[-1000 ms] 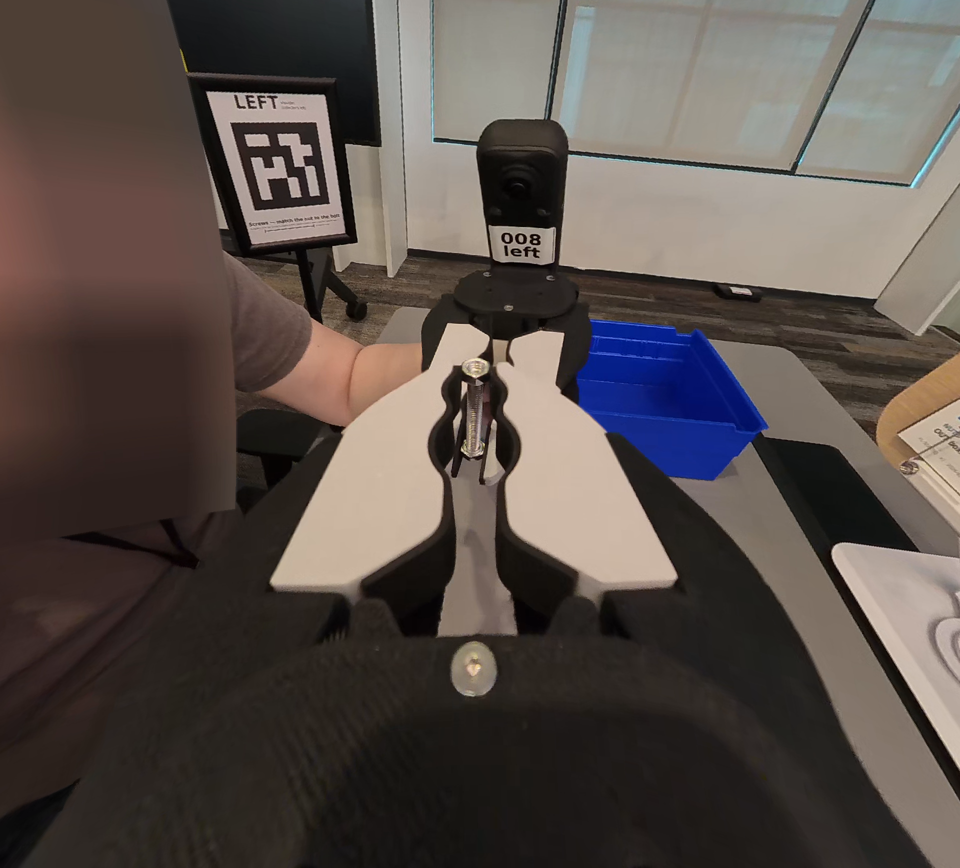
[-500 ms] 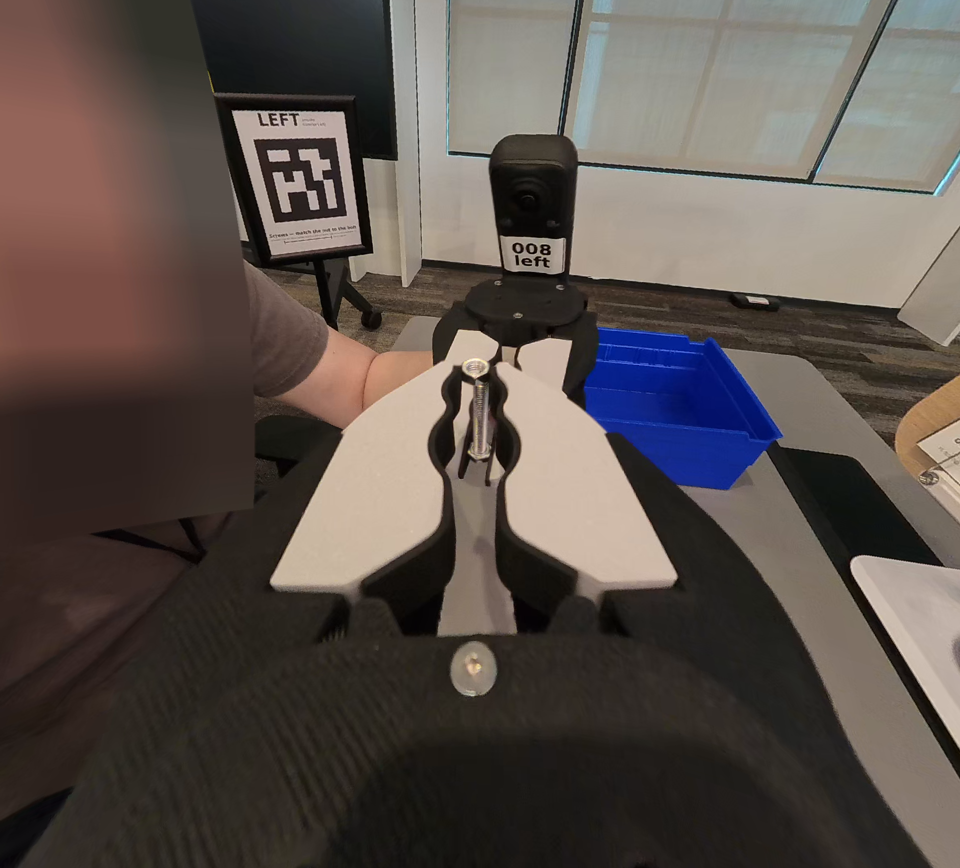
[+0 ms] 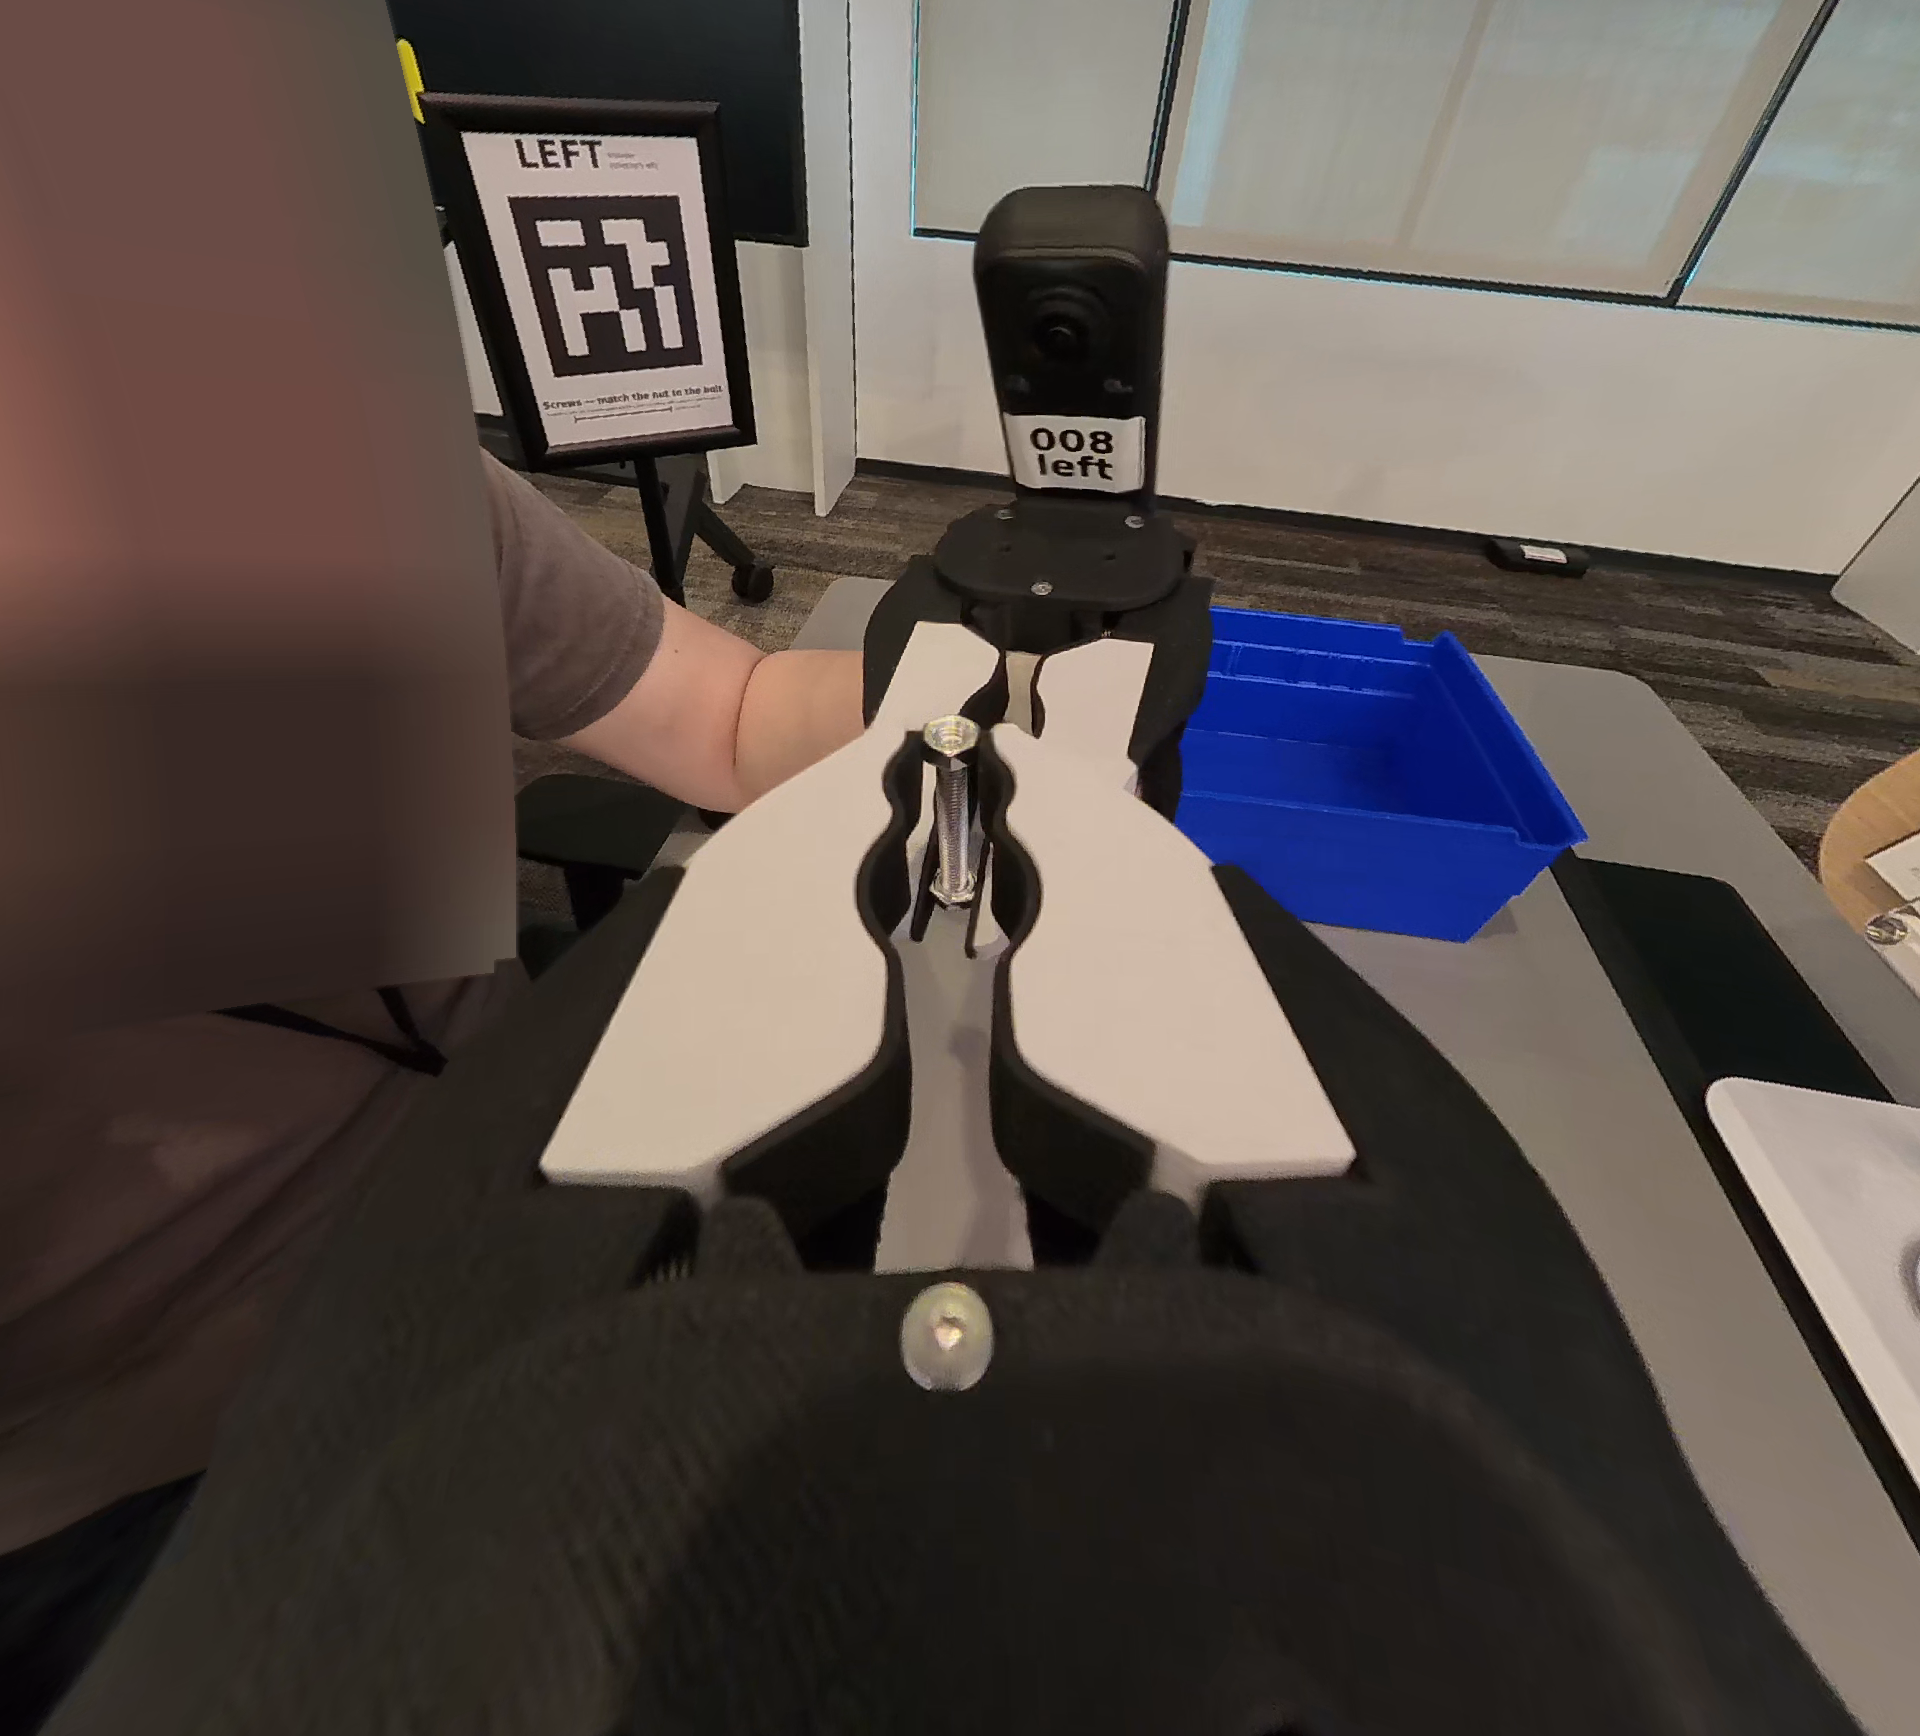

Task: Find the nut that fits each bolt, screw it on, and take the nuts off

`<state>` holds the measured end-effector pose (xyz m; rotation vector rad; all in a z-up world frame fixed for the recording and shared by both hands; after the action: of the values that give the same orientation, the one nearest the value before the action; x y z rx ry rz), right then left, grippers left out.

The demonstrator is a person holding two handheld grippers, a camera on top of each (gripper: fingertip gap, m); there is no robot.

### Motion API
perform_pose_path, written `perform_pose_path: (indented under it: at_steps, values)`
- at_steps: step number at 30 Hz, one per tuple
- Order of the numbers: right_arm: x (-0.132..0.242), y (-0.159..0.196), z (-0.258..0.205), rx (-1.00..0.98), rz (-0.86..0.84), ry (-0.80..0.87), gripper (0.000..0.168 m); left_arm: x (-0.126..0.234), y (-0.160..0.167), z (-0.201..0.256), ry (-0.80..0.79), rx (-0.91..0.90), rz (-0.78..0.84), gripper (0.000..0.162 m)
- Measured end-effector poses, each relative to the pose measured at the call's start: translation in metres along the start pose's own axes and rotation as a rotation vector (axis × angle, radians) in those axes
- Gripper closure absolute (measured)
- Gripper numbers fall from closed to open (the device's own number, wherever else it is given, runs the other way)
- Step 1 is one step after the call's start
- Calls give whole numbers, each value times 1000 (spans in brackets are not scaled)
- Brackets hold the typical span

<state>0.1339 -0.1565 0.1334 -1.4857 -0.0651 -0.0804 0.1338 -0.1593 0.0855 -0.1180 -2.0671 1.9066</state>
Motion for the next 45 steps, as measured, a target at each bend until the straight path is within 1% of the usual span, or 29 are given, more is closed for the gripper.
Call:
perform_pose_path:
  at_steps: [4, 13, 19, 26, 31, 35, 45]
  values:
    - [0, -1, 6, 7, 13, 44, 157, 2, -2, -5, -31, 25, 17, 152]
    - [0, -1, -9, 81, 16, -25, 157, -3, -2, 12, 136, 70, 49, 152]
    - [-3, 1, 11, -7, -24, 97, 158, 3, 2, -8, -27, 72, 15, 152]
    - [-7, 4, 39, -91, -50, 314, 158, 16, 6, -33, -246, 92, -25, 152]
    - [-10, 6, 49, -135, -58, 425, 158, 22, 8, -44, -368, 71, -70, 152]
    - [-12, 4, 49, -158, -40, 435, 158, 23, 7, -43, -381, 74, -67, 152]
    - [-11, 3, 47, -145, -37, 425, 157, 23, 5, -42, -374, 68, -52, 152]
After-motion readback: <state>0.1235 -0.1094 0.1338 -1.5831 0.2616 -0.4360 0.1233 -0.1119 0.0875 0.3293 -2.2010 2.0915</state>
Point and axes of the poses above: each gripper's, where its closed fingertips meet, x back along the fingers, y out of its underside, z = x × y across the jaws, the point moved 1 cm from there along x, back along the fingers, and after that the axes turned 12 degrees about y, right-handed, at the moved point
